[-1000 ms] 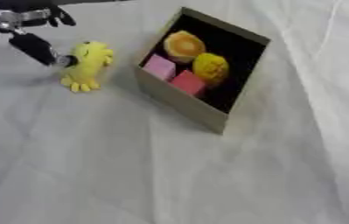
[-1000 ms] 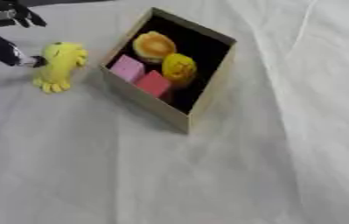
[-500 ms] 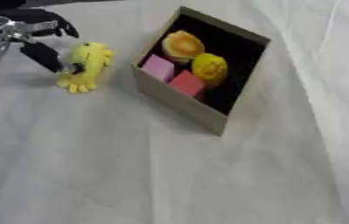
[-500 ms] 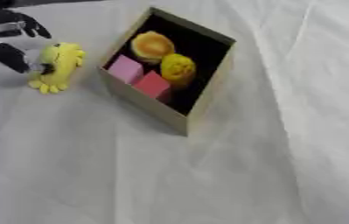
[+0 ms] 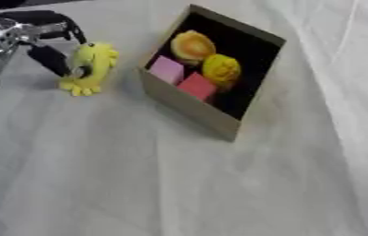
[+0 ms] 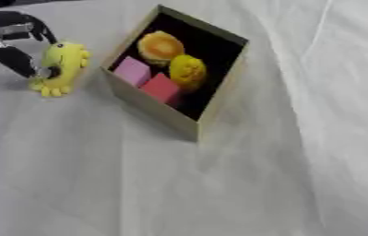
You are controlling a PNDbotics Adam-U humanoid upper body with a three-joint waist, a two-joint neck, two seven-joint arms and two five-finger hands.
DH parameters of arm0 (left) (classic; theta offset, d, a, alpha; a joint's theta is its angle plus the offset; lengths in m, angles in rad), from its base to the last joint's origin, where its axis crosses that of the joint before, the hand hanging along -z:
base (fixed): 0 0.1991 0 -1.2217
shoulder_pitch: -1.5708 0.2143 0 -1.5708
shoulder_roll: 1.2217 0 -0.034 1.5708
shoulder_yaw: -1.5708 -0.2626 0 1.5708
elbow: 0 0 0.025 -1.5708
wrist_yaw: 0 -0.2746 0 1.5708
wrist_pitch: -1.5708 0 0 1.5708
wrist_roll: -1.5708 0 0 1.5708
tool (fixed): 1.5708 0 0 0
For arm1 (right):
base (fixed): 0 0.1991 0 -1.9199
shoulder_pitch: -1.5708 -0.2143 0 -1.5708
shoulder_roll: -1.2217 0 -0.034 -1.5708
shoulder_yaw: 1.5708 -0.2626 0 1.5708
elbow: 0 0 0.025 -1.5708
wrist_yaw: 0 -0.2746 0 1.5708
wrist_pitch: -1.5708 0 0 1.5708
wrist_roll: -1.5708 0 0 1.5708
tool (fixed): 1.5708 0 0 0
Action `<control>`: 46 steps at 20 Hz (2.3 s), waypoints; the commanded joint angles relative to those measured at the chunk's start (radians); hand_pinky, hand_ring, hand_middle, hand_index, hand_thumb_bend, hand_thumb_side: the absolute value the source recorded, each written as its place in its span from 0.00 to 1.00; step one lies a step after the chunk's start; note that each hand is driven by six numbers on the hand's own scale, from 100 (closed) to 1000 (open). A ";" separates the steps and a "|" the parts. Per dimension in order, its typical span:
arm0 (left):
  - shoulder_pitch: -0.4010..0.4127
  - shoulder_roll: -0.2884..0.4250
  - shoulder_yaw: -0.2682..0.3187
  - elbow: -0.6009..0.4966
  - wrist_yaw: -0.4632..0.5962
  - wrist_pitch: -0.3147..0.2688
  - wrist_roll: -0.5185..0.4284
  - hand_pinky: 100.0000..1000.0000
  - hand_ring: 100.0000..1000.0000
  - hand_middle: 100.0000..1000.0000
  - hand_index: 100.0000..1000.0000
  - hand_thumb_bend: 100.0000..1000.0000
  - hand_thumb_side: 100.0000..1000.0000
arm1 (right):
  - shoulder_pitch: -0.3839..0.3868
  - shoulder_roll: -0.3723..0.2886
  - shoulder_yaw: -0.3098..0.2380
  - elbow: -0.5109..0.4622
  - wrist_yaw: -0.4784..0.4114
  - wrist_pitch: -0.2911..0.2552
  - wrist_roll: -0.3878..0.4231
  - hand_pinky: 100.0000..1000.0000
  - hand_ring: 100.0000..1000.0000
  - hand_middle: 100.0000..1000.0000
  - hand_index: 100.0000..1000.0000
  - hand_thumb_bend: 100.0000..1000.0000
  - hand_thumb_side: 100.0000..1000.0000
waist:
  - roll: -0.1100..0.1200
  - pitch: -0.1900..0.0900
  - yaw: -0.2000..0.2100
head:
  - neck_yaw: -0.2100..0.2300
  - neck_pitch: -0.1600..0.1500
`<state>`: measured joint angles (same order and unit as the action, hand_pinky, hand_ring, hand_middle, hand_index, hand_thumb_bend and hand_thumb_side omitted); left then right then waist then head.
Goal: Pick up objects on the table and place them in the box.
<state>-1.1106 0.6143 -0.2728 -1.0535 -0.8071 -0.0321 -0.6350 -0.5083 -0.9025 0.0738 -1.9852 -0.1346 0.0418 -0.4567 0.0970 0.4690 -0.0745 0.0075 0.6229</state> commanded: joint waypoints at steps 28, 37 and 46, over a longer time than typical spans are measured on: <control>-0.134 -0.026 -0.046 -0.408 0.236 0.090 0.026 0.79 0.73 0.65 0.58 0.00 0.09 | 0.005 0.000 -0.003 -0.015 -0.021 0.010 0.022 0.78 0.80 0.82 0.79 0.00 0.65 | -0.001 -0.078 0.016 | -0.029 0.009; -0.168 -0.136 -0.101 -0.320 0.167 0.071 0.017 0.79 0.74 0.68 0.61 0.00 0.11 | -0.025 0.009 0.010 -0.015 -0.028 0.010 0.040 0.78 0.80 0.82 0.79 0.00 0.65 | 0.004 -0.069 -0.003 | -0.018 0.002; -0.157 -0.158 -0.099 -0.237 0.107 0.047 0.044 0.86 0.85 0.86 0.90 0.28 0.35 | -0.027 0.013 0.008 -0.015 -0.030 0.010 0.040 0.78 0.80 0.82 0.79 0.00 0.65 | 0.003 -0.063 -0.007 | -0.020 0.000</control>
<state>-1.2511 0.4426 -0.3839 -1.2885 -0.6897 0.0199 -0.5958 -0.5267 -0.8696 0.0932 -1.9852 -0.1623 0.0533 -0.4179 0.1088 0.4276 -0.0811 -0.0110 0.6314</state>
